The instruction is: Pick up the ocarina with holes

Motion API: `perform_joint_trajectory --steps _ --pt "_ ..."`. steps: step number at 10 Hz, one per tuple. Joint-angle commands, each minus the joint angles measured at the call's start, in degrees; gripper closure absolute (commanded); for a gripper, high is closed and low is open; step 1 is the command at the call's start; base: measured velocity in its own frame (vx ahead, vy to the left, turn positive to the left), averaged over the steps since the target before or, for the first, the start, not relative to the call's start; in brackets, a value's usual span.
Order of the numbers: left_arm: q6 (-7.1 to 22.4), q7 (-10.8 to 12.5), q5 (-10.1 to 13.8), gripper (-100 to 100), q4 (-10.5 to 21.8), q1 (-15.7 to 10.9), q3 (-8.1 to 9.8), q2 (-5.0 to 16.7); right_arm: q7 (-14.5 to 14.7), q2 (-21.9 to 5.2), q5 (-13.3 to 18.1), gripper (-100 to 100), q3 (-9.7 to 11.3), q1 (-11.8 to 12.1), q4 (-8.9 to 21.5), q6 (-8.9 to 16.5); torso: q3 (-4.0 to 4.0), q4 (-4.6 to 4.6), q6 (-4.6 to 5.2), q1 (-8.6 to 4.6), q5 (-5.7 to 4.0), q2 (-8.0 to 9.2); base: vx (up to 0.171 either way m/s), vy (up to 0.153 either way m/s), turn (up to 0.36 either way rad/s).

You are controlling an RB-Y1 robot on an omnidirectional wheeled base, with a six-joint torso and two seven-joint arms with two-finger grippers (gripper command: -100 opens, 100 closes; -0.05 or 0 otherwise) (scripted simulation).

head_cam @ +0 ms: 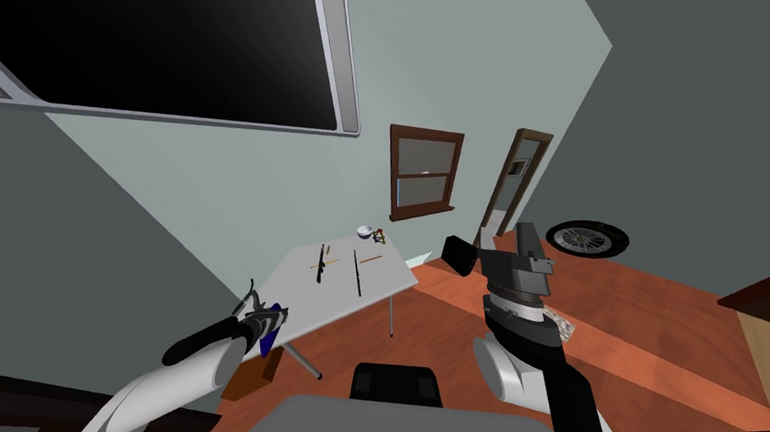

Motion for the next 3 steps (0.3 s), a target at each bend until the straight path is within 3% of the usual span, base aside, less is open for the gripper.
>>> perform_joint_trajectory --steps 1,2,3 --pt "1.7 -0.5 -1.2 100 -0.7 -1.3 0.35 -1.3 0.0 0.0 0.0 0 0.0 0.0 0.0 0.0 0.00 0.00 0.00 0.00 0.00 0.00 -0.049 0.018 -0.026" --pt "1.0 -0.3 -0.8 100 -0.5 -0.8 0.18 -0.8 0.0 0.0 0.0 0 0.0 0.0 0.0 0.0 0.00 0.00 0.00 0.00 0.00 -0.01 -0.022 0.008 -0.008" --pt "1.2 -0.3 -0.9 0 -0.5 -0.9 0.20 -0.9 0.0 0.0 0.0 0 0.0 0.0 0.0 0.0 -0.04 -0.02 -0.01 -0.01 -0.01 -0.08 0.000 0.000 0.000"
